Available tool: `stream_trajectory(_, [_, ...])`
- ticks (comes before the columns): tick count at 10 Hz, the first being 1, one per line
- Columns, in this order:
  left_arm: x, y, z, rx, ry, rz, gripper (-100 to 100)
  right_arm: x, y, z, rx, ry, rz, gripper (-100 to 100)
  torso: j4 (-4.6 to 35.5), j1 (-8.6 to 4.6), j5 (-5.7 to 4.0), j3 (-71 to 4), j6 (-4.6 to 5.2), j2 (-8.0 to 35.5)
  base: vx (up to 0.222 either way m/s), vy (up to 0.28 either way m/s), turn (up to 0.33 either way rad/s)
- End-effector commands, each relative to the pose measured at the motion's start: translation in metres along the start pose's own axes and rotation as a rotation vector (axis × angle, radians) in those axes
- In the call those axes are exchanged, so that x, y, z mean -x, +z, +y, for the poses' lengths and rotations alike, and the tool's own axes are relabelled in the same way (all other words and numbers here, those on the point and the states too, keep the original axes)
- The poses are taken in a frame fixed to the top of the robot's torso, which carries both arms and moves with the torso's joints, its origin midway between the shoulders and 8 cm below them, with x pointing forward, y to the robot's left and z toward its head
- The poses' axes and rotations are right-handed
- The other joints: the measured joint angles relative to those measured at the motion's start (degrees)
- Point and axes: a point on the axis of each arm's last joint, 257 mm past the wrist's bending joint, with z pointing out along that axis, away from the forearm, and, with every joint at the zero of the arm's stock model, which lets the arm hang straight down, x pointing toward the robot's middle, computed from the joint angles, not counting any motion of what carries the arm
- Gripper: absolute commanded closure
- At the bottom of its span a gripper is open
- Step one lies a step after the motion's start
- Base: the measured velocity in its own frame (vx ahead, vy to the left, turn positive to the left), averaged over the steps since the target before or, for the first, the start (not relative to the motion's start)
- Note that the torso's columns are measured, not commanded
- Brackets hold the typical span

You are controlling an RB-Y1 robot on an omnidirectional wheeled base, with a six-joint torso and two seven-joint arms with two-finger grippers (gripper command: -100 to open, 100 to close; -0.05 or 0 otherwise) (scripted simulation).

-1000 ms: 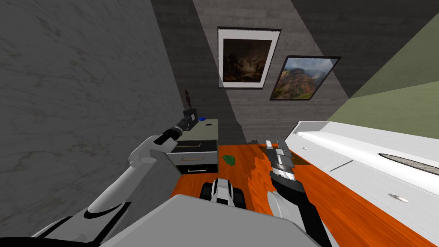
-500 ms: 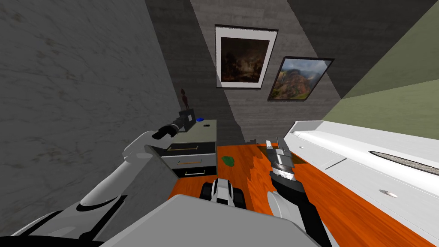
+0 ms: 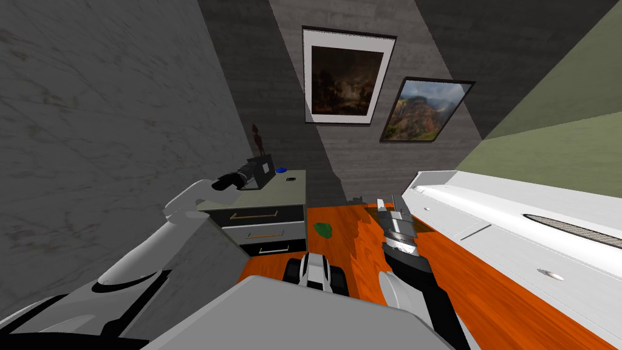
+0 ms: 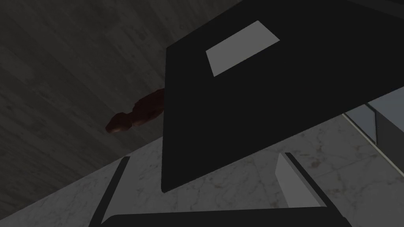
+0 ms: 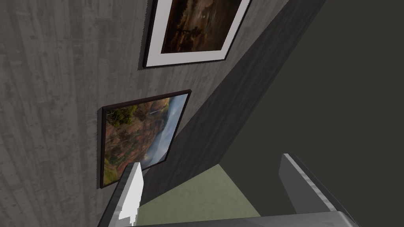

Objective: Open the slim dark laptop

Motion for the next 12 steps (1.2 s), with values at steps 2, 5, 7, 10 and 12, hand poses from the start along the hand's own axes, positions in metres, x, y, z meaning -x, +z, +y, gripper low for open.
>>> stream_trajectory(2, [0.034, 0.004, 0.008, 0.07, 0.034, -0.07, -100, 0.0, 0.0, 0.0, 0.0, 0.0, 0.0, 0, 0.0, 0.02, 0.01, -0.1, 0.0, -0.1, 0.055, 0.001, -0.03])
stream_trajectory(5, [0.055, 0.004, 0.008, 0.104, 0.054, -0.112, -100, 0.0, 0.0, 0.0, 0.0, 0.0, 0.0, 0, 0.0, 0.02, 0.01, 0.0, 0.0, 0.0, 0.047, -0.003, -0.024])
stream_trajectory(7, [0.054, 0.004, 0.005, 0.101, 0.05, -0.108, -100, 0.0, 0.0, 0.0, 0.0, 0.0, 0.0, 0, 0.0, 0.03, 0.02, 0.0, -0.01, 0.0, 0.048, 0.027, -0.022])
stream_trajectory(10, [0.055, 0.006, 0.008, 0.113, -0.024, -0.1, 100, 0.0, 0.0, 0.0, 0.0, 0.0, 0.0, 0, 0.0, -0.01, 0.06, 0.0, 0.01, 0.0, 0.014, 0.035, 0.005])
stream_trajectory(12, [0.056, 0.007, 0.01, 0.128, -0.101, -0.091, 100, 0.0, 0.0, 0.0, 0.0, 0.0, 0.0, 0, 0.0, 0.27, 0.31, 0.1, 0.02, 0.1, -0.021, 0.092, 0.007])
